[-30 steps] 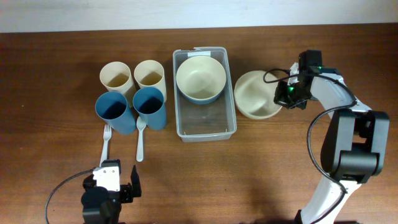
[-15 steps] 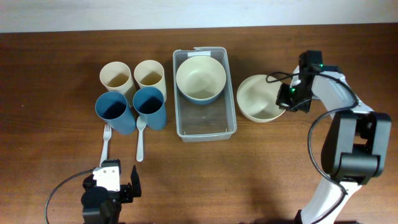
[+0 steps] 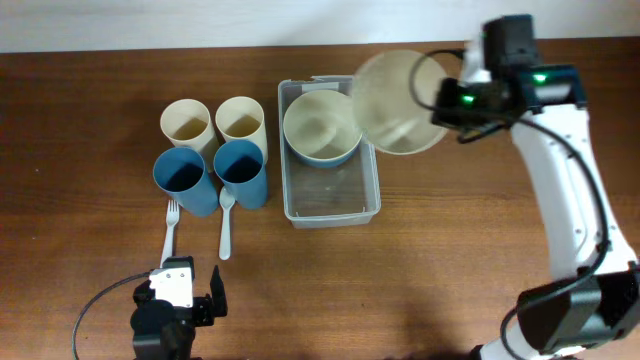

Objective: Pack container
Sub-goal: 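Grasp the second cream bowl and lower it into the container, then release the cream bowl and retract the right gripper to the upper right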

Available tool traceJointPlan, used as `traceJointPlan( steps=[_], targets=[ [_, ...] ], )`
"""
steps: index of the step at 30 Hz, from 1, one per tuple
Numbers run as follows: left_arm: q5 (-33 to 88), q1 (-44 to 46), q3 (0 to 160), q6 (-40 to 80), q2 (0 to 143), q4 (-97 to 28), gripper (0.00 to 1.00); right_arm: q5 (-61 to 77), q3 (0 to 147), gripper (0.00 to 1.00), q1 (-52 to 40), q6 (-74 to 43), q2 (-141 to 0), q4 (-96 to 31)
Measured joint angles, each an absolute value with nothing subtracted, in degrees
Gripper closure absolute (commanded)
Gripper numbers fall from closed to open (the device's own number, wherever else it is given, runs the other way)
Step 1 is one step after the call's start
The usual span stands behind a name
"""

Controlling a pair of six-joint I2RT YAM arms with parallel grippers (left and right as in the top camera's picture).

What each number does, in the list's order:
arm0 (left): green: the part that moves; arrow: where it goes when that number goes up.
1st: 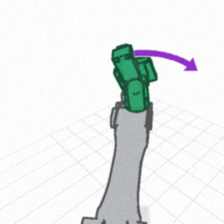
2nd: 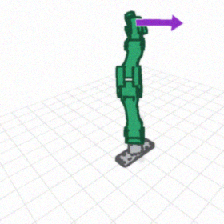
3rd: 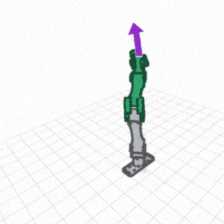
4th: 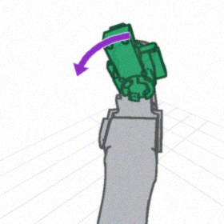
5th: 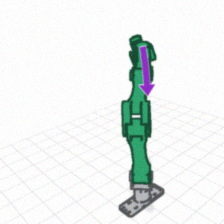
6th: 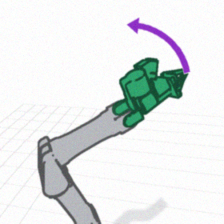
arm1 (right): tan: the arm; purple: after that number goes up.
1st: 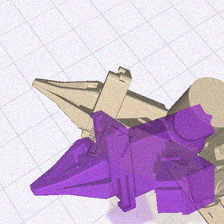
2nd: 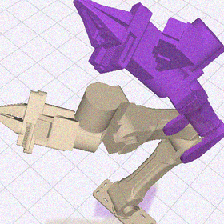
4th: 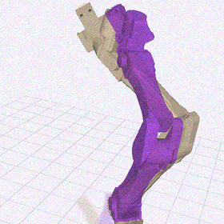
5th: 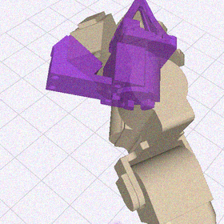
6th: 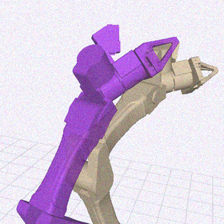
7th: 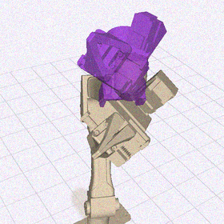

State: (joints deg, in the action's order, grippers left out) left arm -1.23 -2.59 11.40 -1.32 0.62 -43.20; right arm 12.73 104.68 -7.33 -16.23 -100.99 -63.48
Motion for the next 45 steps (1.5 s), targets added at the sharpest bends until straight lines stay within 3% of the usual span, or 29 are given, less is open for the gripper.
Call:
traceJointPlan(
  steps=[7, 20, 21, 22, 23, 32, 39, 41, 42, 45],
  targets=[
    [-1.2, -2.6, 11.4, -1.3, 0.6, -43.2, 0.01, 10.0, 104.8, 0.96, -18.9, -16.3, -103.4, -56.9],
    [-1.2, -2.6, 11.4, -1.3, 0.6, -43.2, 0.0, 11.3, 104.9, 0.96, -19.3, -16.7, -119.0, -46.4],
    [-1.2, -2.6, 11.4, -1.3, 0.6, -43.2, 0.01, 11.5, 104.9, 0.91, -19.3, -16.8, -119.2, -46.3],
    [-1.2, -2.6, 11.4, -1.3, 0.6, -43.2, 0.0, 11.5, 104.9, 0.73, -19.2, -17.0, -119.3, -46.2],
    [-1.2, -2.6, 11.4, -1.3, 0.6, -43.2, 0.0, 11.6, 104.9, 0.68, -19.3, -17.3, -119.4, -46.0],
    [-1.2, -2.6, 11.4, -1.3, 0.6, -43.2, 0.0, 11.7, 106.2, 0.66, -19.0, -15.0, -119.5, -45.6],
    [-1.2, -2.6, 11.4, -1.3, 0.6, -43.2, 0.0, 12.2, 111.9, 0.67, -17.5, -14.5, -116.0, -58.2],
    [-1.2, -2.6, 11.4, -1.3, 0.6, -43.2, 0.0, 12.4, 112.5, 0.82, -16.1, -14.5, -113.5, -60.5],
    [-1.2, -2.6, 11.4, -1.3, 0.6, -43.2, 0.0, 12.7, 112.7, 0.95, -15.6, -14.2, -112.6, -61.1],
    [-1.2, -2.6, 11.4, -1.3, 0.6, -43.2, 0.0, 14.6, 113.6, 0.96, -14.2, -12.2, -110.2, -62.8]
  ],
)
